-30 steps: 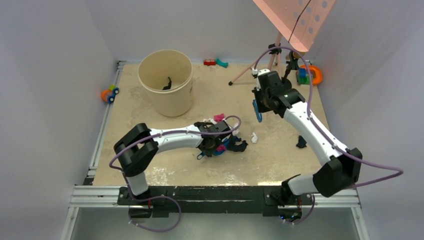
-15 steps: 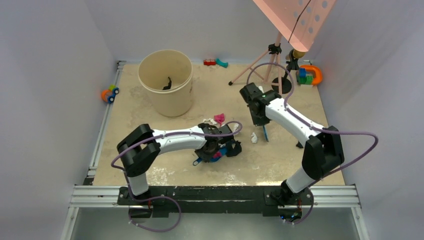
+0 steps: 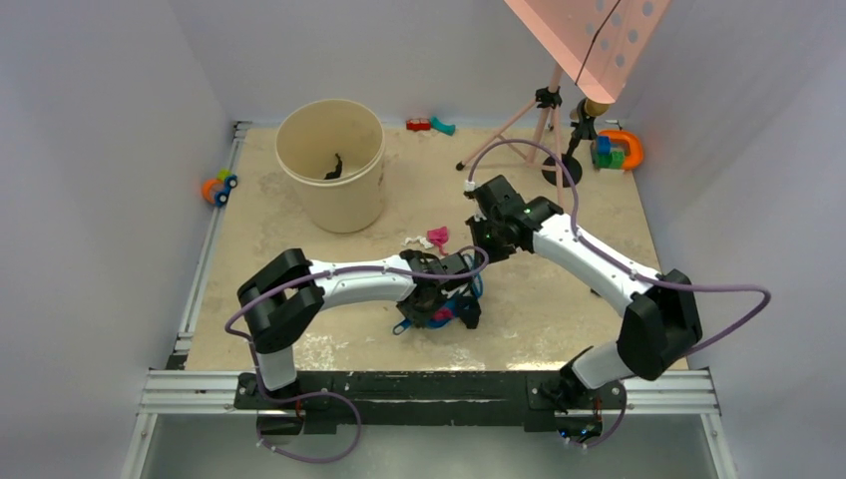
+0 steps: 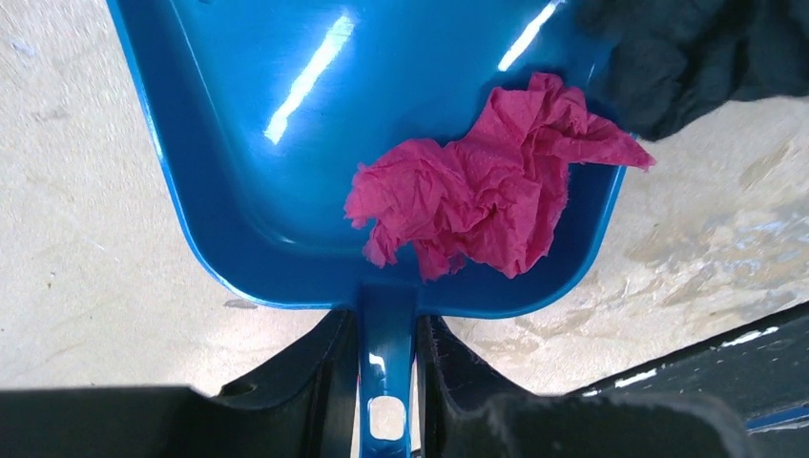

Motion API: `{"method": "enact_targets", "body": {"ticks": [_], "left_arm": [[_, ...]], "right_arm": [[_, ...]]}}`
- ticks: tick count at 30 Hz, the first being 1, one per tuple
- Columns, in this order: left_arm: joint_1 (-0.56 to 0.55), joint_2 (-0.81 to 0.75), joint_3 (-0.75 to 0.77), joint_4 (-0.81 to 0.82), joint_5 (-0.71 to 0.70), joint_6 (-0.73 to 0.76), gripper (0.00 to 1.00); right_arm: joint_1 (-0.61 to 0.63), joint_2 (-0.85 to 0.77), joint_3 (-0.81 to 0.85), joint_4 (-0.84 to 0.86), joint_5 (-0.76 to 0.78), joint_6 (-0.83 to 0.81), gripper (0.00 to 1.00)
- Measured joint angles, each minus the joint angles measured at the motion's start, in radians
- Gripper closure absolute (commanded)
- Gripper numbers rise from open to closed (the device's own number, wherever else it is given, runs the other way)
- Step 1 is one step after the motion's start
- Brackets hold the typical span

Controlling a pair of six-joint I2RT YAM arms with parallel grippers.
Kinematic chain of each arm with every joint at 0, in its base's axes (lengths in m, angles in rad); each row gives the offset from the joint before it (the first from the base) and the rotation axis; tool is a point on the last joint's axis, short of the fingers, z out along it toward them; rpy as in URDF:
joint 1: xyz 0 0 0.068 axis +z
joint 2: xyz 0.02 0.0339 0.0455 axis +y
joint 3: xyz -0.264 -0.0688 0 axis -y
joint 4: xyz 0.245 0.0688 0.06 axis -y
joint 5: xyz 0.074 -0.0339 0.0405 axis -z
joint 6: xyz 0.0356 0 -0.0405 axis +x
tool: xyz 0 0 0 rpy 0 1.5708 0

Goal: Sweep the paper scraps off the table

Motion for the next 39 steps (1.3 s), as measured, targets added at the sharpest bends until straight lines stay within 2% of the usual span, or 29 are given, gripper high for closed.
{"method": "enact_targets", "body": {"ticks": [5, 17, 27, 39], "left_arm": [[0.000, 0.000, 0.000, 0.039, 0.001, -0.001, 1.00], [-0.001, -0.056, -0.097, 0.184, -0.016, -0.016, 1.00], [-0.001, -0.111, -0.111, 0.177, -0.044, -0.046, 1.00], [0.032, -0.232, 0.038, -0.049, -0.146, -0.053, 1.00]], "right_arm": [[-0.006, -0.069, -0.022, 0.080, -0.205, 0.003, 1.00], [-0.099, -0.223, -0.004, 0.065, -0.286, 0.002, 1.00], [-0.208, -0.393, 0.012, 0.069, -0.137, 0.034, 1.00], [-0.213, -0.437, -0.030, 0.074, -0.050, 0.044, 1.00]]}}
